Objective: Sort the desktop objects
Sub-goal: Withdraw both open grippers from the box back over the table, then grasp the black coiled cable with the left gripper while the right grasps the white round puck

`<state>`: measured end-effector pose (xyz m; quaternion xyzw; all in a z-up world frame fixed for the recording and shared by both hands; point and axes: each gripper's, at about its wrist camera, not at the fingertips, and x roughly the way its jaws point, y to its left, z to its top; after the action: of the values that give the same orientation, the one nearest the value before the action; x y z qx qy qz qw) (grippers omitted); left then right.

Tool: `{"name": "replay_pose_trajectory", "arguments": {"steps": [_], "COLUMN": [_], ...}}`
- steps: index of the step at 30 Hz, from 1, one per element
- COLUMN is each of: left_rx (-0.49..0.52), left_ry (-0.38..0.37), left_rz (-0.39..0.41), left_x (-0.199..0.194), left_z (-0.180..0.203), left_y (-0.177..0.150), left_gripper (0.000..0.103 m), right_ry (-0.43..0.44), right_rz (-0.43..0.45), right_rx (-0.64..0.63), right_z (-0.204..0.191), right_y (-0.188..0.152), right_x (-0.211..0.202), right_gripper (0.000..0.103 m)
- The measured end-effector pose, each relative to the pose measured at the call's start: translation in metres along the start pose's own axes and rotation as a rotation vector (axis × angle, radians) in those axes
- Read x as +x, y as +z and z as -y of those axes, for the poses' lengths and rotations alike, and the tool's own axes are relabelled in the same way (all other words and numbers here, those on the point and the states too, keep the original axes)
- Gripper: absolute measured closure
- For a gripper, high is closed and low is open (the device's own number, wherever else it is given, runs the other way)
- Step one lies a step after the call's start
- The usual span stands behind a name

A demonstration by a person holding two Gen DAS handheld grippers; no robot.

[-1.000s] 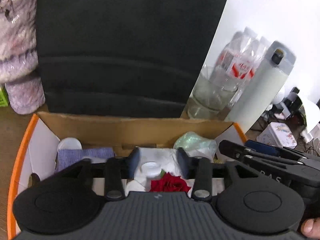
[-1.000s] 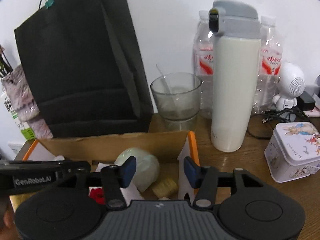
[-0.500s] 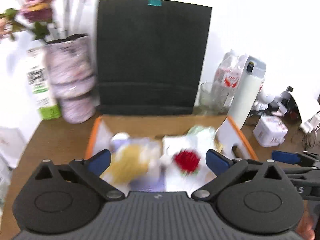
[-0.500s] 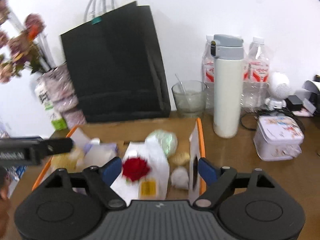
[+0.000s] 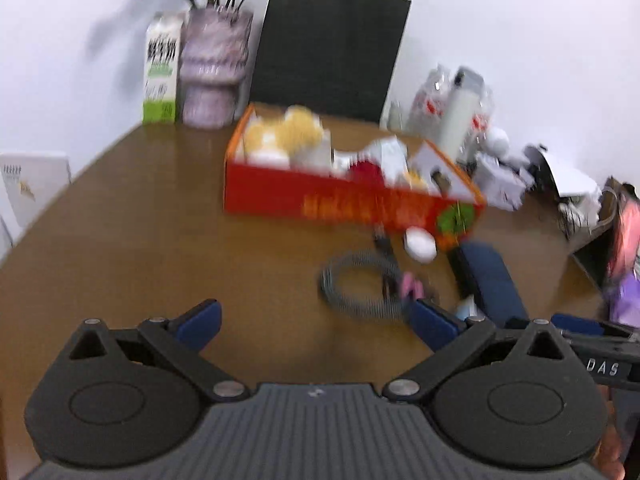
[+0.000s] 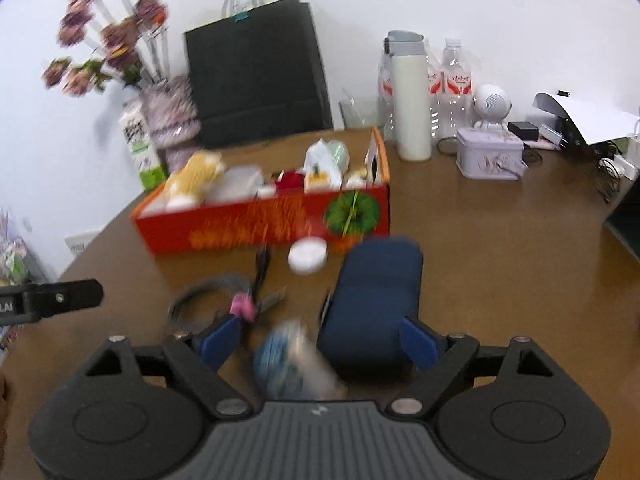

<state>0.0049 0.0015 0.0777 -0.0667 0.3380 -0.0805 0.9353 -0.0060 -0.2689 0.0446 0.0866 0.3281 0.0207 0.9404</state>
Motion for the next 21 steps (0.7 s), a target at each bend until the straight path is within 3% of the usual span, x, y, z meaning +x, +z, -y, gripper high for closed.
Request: {"name": "replay_pose_trajectory", "arguments": {"steps": [5, 8, 12, 21], "left_rx": [0.058, 0.051, 0.042, 0.078], "left_ry": [0.052, 0.035, 0.046, -0.018], "left_rz": [0.01, 0.04, 0.044, -0.011], "left_x": [-0.024, -0.037, -0.038, -0.016], "left_z": [0.009, 0.007, 0.005, 0.008], "left_y": [-0.055, -0.069, -0.072, -0.077], "left_gripper": [0.0, 0.0, 0.0, 0.0], "right_ry": [-0.015, -0.034, 0.012, -0.001], "right_rz": [-0.007, -0.021, -0.056, -0.037], "right_rx": [-0.058, -0.072, -0.014, -0.007], "right_z": [-0.017, -0.02, -0.019, -0.021], "right_y": [-0.056, -0.074, -0.081, -0.076], "right_x": [-0.024, -0.029, -0.029, -0.023], "right_gripper": [0.016, 0.016, 0.016, 0.016]}}
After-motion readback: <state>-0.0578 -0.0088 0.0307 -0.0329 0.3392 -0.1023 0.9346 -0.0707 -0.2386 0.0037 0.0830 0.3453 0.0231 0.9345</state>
